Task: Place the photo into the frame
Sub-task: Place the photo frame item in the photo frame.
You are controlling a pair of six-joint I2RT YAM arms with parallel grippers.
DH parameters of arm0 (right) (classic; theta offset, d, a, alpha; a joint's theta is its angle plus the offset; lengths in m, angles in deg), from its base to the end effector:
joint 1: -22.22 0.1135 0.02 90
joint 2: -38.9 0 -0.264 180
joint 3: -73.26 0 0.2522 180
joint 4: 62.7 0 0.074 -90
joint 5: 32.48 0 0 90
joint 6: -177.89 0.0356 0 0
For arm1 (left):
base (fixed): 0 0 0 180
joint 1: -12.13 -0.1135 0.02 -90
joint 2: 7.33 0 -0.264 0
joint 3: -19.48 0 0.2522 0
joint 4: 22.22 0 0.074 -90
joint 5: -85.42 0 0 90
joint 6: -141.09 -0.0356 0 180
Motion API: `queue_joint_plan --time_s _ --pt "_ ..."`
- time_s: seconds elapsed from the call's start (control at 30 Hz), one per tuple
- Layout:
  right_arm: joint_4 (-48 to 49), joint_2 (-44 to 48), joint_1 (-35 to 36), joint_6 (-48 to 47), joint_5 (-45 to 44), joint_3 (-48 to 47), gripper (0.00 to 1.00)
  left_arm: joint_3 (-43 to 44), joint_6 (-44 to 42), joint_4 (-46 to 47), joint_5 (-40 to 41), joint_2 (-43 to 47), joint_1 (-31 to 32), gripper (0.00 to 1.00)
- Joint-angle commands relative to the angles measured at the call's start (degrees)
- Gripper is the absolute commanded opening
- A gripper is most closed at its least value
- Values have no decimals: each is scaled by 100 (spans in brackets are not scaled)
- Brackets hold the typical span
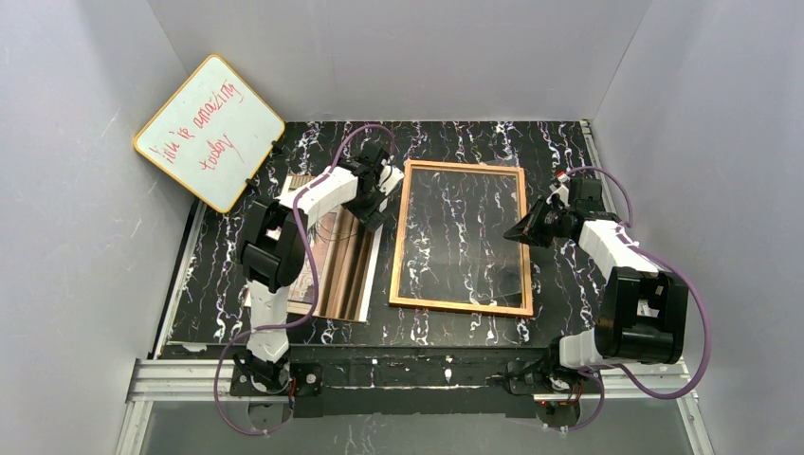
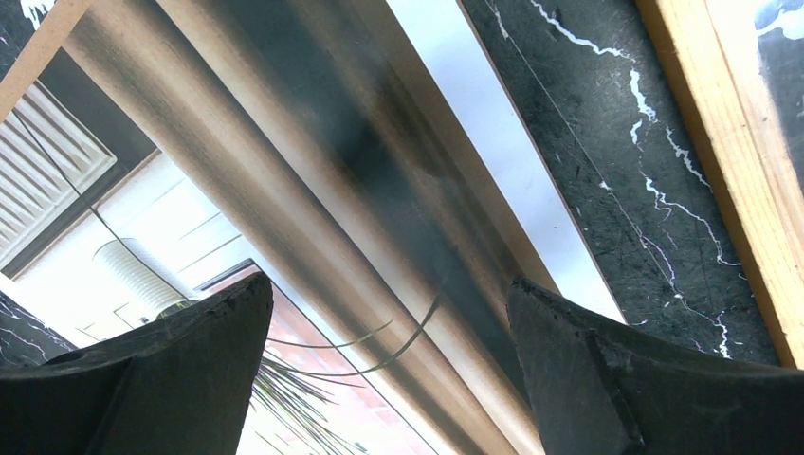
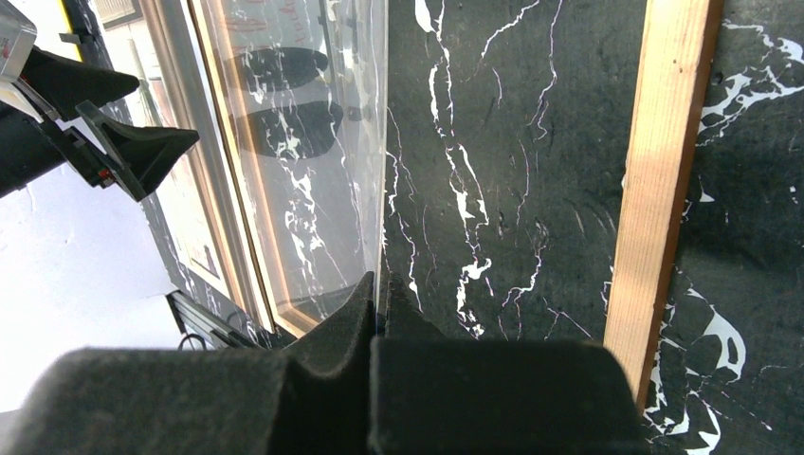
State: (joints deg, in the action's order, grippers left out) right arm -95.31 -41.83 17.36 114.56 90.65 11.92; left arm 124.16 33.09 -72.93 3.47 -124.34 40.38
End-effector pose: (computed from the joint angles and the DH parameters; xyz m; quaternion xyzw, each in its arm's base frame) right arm 0.2799 -0.0043 0.2085 0.1569 0.8974 0.3237 0.2554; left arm 0.3863 -0.2019 0.1975 0.3659 0.8985 0.0472 0.2377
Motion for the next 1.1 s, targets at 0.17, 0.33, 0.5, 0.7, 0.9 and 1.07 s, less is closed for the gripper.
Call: queue_joint_plan --time_s 0.17,0.33,0.5,0.7,0.9,1.07 --pt "-98 111 -49 -57 -168 -56 1 135 33 -161 -68 -120 40 91" --pt "83 214 -50 102 -288 129 1 108 33 -146 -49 -108 40 91" --pt "152 151 -101 156 -363 193 1 110 20 -145 -49 -94 40 91" --pt "407 173 -135 341 -397 204 1 110 16 -144 -58 -98 49 91" --pt "710 174 -138 365 -58 333 1 93 6 -142 -58 -123 49 91" --pt "1431 622 -137 462 621 657 1 101 42 -127 -113 -175 81 91"
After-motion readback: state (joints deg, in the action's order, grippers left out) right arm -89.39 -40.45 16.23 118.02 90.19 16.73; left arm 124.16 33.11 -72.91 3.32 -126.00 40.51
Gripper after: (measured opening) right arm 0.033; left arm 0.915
